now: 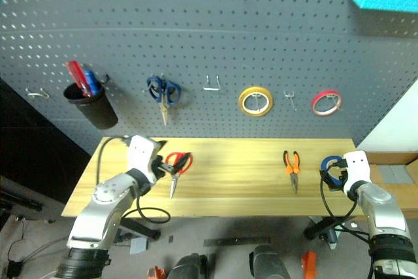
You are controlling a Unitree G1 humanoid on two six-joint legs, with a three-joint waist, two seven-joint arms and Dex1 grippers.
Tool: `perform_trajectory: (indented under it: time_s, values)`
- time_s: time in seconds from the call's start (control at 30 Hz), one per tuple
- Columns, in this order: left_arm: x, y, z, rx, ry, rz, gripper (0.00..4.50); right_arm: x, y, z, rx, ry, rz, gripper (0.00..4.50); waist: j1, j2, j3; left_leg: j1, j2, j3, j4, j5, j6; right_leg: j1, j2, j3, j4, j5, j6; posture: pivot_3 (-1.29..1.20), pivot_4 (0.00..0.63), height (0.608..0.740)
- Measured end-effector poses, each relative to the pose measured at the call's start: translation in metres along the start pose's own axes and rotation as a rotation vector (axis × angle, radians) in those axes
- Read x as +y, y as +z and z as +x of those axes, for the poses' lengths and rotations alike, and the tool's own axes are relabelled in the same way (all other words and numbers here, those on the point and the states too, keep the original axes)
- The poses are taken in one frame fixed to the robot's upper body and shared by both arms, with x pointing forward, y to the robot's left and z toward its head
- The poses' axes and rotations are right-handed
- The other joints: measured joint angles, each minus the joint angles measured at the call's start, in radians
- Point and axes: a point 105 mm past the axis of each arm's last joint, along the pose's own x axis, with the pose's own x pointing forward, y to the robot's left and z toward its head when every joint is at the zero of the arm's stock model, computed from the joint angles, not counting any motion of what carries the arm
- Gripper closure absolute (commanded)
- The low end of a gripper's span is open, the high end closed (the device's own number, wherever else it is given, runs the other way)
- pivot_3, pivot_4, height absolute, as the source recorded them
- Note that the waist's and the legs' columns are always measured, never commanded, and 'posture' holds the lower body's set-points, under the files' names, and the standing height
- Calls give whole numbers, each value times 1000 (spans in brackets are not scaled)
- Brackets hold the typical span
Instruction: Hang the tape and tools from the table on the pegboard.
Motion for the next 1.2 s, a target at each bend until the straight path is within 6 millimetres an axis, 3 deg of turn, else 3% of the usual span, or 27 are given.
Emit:
perform_trajectory:
  time_s: [0.1,0.33,0.57,0.7,1.0,1.2]
  values:
    - [-29,19,7,-41,-187,12,102,2,12,7,24,10,22,0,0,1,31,-3,0,0,1,0,0,-2,0,0,0,1,1,-127,288,740]
    - [-51,50,16,-78,-384,107,102,-16,27,27,100,-34,54,0,0,-3,91,-4,-1,0,2,-1,2,-2,-1,0,-2,1,2,-112,336,740]
    - [-63,49,17,-68,-460,126,102,-28,21,38,187,-44,64,0,1,-4,123,-12,-1,0,2,-2,2,-11,-1,0,-1,2,1,-85,352,740]
    - [-64,48,16,-62,-479,135,74,-35,24,38,204,-51,59,874,5,-5,124,-20,-1,-1,3,-2,2,-18,-2,-2,0,4,-2,-68,349,740]
    - [-65,47,14,-50,-503,148,74,-33,20,38,248,-27,-39,3962,7,-6,124,-20,-1,-2,5,-1,2,-16,-2,-2,0,5,0,-81,317,740]
    - [-75,59,14,-97,-572,144,74,-29,12,43,209,-59,-150,4121,6,-16,118,-20,-1,-3,6,-1,2,-15,-2,-3,0,5,1,-117,297,740]
